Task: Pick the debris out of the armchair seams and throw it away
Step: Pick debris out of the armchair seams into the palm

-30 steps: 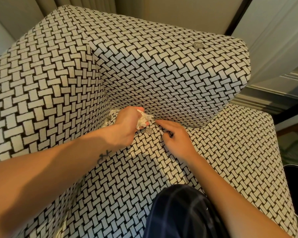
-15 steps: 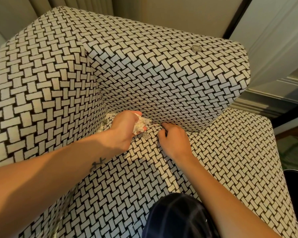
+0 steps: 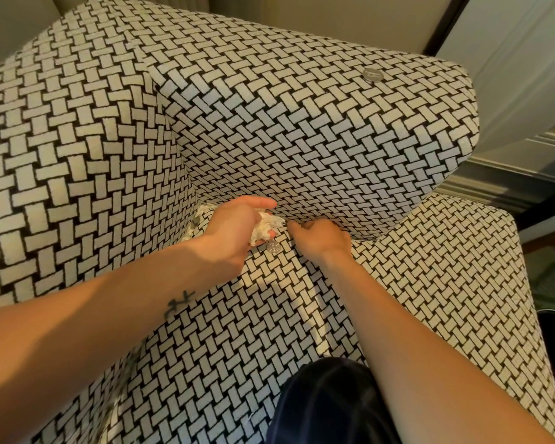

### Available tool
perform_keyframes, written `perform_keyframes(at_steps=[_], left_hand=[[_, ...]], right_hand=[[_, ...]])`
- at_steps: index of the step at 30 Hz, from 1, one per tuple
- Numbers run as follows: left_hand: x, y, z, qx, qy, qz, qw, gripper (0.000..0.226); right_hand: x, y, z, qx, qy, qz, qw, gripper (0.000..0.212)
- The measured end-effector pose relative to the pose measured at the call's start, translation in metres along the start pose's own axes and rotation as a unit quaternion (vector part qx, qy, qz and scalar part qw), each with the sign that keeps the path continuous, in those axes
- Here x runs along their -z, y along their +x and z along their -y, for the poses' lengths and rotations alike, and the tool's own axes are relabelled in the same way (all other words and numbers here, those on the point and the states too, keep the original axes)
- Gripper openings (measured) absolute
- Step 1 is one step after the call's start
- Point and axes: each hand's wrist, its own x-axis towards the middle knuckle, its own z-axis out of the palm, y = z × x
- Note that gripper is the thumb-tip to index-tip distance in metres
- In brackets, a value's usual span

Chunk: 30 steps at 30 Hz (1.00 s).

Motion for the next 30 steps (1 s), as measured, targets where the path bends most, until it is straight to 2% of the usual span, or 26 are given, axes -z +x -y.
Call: perform_keyframes(at_steps=[3, 5, 9, 13, 16, 18, 25, 30], left_hand=[[0.0, -0.006, -0.001, 0.003, -0.015, 0.007, 1.0, 0.039], [-0.001, -0.007, -0.002, 0.0, -0.021, 0.006, 1.0, 0.035], [0.0, -0.014, -0.005, -0.003, -0.04, 0.001, 0.999, 0.027], [0.003, -0.009, 0.0, -0.002, -0.058, -0.009, 0.998, 0.026], [0.003, -0.005, -0.005, 0.009, -0.071, -0.004, 0.997, 0.025], [0.001, -0.007, -0.009, 0.0, -0.069, -0.008, 0.998, 0.021], [-0.002, -0.002, -0.012, -0.015, -0.045, -0.007, 0.999, 0.023], [-0.001, -0.004, -0.011, -0.011, -0.04, -0.01, 0.999, 0.021]], right_hand=[[0.0, -0.003, -0.002, 0.01, 0.028, -0.007, 1.0, 0.049], [-0.002, -0.005, -0.005, 0.023, 0.041, -0.013, 0.999, 0.051], [0.006, -0.003, 0.003, -0.001, 0.04, 0.008, 0.999, 0.05], [0.0, 0.002, 0.028, -0.054, -0.023, 0.008, 0.998, 0.059], [0.002, 0.005, 0.029, -0.081, 0.004, 0.043, 0.996, 0.062], [0.005, 0.005, 0.026, -0.078, 0.022, 0.066, 0.994, 0.06], [0.007, -0.003, 0.022, -0.057, 0.042, 0.071, 0.995, 0.051], [0.01, -0.005, 0.033, -0.081, 0.034, 0.098, 0.991, 0.068]])
